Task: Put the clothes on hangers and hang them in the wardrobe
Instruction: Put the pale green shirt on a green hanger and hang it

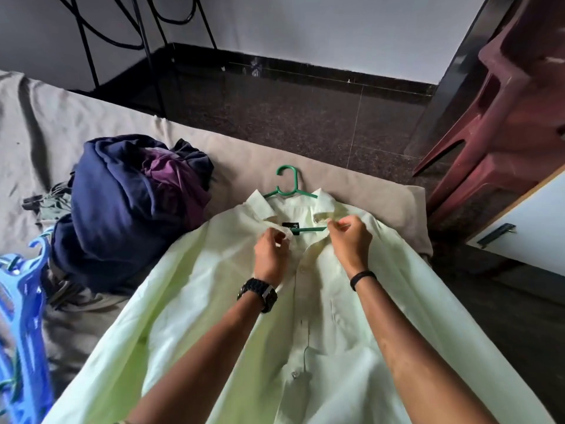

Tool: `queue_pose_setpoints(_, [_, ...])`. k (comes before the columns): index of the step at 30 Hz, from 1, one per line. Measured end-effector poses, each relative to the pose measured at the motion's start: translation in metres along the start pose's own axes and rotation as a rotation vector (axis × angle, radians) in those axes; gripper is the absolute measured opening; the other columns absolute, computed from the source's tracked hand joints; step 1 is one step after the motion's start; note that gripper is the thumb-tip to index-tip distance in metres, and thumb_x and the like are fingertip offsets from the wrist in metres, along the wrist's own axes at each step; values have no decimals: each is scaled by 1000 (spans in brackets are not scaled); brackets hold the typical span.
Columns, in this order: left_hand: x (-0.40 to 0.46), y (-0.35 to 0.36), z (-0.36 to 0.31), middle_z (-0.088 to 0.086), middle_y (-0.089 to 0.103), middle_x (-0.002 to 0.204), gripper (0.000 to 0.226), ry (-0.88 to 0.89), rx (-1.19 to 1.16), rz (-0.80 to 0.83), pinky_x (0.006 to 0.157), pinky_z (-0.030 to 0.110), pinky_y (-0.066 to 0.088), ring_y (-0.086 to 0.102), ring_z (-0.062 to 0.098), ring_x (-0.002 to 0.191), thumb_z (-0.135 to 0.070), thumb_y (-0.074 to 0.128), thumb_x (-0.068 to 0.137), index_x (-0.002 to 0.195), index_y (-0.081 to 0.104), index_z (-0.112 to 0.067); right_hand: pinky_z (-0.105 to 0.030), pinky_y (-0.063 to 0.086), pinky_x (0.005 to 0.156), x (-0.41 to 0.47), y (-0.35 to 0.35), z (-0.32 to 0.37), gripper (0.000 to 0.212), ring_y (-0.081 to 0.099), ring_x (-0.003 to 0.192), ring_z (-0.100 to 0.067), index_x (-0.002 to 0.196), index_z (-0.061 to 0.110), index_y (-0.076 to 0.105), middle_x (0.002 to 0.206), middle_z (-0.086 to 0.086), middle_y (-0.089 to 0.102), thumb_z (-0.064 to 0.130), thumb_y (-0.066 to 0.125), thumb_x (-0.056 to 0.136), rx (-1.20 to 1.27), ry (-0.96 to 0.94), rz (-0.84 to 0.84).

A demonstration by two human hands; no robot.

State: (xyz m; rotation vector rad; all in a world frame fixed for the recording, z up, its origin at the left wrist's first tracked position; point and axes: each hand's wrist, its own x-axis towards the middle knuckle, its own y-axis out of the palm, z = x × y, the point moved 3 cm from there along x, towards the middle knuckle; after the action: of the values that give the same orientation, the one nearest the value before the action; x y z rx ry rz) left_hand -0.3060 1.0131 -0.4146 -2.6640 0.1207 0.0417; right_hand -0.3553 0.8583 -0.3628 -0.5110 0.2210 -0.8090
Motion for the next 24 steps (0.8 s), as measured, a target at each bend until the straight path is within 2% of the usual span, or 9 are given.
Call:
queue_pose_setpoints(3, [2,4,9,13,70,92,11,-155,-29,-20,75,35,53,64,28,80,-10,55,89,95,63,-6,-34,55,51,-16,13,-14,38,61,49,-25,60,10,55,60,-13,65,38,73,79,58,167,196])
queue_pose_setpoints(4, [4,4,8,14,70,91,11,-160,-32,-17,74,36,53,64,30,81,-11,56,89,94,64,-5,-35,56,50,-18,18,-20,41,59,46,-23,56,10,55,56,-12,63,39,75,76,64,208,215])
queue_pose_setpoints(7, [10,7,-1,14,69,92,12,-114,77,35,71,33,47,63,30,87,-16,61,87,91,66,-7,-48,59,61,-16,29,-29,33,62,53,-26,55,12,56,54,-9,64,36,75,68,45,229,220])
queue_pose_setpoints(9, [10,10,-3,10,70,98,13,-119,156,60,74,32,46,62,30,94,-22,61,86,94,68,-15,-50,58,64,-17,37,-26,23,66,58,-26,58,14,56,62,-9,67,20,73,72,120,231,240])
queue_pose_setpoints(11, [10,13,-2,7,69,100,15,-142,211,69,75,33,47,61,31,96,-26,57,86,94,67,-19,-50,58,68,-18,42,-23,18,68,63,-27,57,16,57,65,-7,69,20,71,67,141,187,228])
queue_pose_setpoints(15, [11,14,1,14,53,66,24,-210,62,96,60,28,35,42,30,63,-24,54,85,64,51,-13,-49,56,71,-12,57,-38,15,60,61,-17,55,20,56,60,2,65,18,68,63,159,138,247])
queue_pose_setpoints(17, [11,11,4,4,43,53,29,-227,-128,130,54,26,31,34,19,52,-15,57,86,58,49,-13,-48,56,72,-14,59,-32,10,58,61,-15,56,21,58,61,3,65,20,67,61,212,134,279])
queue_pose_setpoints(21, [13,7,9,3,48,53,32,-291,-323,212,47,23,32,37,9,44,-6,54,92,61,54,-11,-45,53,72,-18,64,-27,17,59,65,-15,60,19,63,65,0,67,7,69,69,251,100,372])
queue_pose_setpoints(24, [15,7,9,4,45,53,35,-345,-392,257,42,18,32,38,9,42,-3,51,95,61,51,-10,-46,56,72,-22,68,-29,3,64,67,-16,67,15,66,69,-3,71,18,65,66,204,57,370])
